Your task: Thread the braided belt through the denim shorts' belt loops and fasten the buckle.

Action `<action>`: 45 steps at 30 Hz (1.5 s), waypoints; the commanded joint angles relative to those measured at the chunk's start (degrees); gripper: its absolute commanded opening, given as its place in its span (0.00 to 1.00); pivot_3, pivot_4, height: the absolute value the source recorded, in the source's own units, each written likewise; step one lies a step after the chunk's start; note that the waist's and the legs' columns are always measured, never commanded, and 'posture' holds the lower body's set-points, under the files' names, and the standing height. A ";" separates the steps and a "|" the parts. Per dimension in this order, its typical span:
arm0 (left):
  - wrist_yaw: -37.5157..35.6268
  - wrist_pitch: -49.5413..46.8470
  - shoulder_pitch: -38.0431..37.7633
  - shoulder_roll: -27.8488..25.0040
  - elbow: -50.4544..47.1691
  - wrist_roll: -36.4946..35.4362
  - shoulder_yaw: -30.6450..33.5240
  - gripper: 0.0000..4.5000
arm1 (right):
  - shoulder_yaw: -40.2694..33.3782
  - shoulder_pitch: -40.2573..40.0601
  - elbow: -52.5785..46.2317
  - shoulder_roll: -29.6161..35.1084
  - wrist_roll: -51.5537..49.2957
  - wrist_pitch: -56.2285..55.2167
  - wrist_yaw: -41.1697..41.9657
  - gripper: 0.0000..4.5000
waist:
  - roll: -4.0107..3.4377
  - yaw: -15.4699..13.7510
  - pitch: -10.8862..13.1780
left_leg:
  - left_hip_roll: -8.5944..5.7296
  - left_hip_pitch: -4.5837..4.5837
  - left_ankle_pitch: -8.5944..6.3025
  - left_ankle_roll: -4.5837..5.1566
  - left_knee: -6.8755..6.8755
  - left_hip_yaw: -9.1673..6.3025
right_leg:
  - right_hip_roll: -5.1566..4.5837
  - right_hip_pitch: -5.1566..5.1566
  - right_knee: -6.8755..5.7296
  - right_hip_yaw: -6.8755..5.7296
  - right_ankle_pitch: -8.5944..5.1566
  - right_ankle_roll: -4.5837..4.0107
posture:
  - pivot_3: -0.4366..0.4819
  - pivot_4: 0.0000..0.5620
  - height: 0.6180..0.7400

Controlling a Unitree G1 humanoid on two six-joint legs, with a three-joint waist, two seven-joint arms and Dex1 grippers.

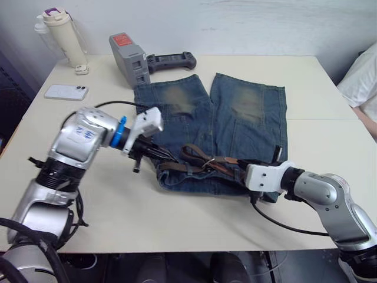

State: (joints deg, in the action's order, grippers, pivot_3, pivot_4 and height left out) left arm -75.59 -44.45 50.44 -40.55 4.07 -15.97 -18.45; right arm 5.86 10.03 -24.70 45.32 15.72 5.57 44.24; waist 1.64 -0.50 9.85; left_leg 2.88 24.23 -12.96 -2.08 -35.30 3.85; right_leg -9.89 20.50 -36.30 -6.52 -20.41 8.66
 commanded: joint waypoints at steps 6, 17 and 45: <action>3.87 2.52 1.61 4.69 3.16 3.30 -2.26 0.02 | -1.97 -0.71 -4.26 0.10 0.47 1.82 -0.89 0.00 | 0.00 0.58 0.00 | 0.01 -0.03 0.00 0.00 -0.03 0.00 | 0.00 0.02 -0.10 0.01 0.00 0.00 | 0.48 0.27 1.00; 2.25 8.92 -3.13 3.72 4.52 9.24 -8.16 0.02 | -6.45 -4.49 -7.28 2.14 0.07 3.10 -0.57 0.00 | 0.00 0.30 0.00 | 0.01 -0.03 0.00 0.00 -0.04 0.02 | 0.00 0.03 -0.09 0.03 0.00 0.00 | 0.48 0.27 1.00; -3.95 17.94 -6.53 -3.56 10.17 12.09 -7.34 0.02 | -36.12 -33.70 12.21 6.17 -0.84 -33.33 -4.87 0.00 | -0.07 0.67 -0.06 | 0.02 -0.21 -0.02 0.02 0.00 0.09 | 0.01 -0.09 -0.09 0.11 -0.01 0.00 | 0.48 0.27 1.00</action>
State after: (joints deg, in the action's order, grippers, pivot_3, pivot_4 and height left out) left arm -78.56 -25.55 46.01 -41.77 13.58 -6.44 -25.20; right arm -28.94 -23.36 -14.32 51.25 14.29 -27.68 40.61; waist 1.57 0.18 9.79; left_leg 2.90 24.02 -12.97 -2.05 -35.31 3.95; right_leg -9.88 20.41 -36.40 -6.42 -20.42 8.66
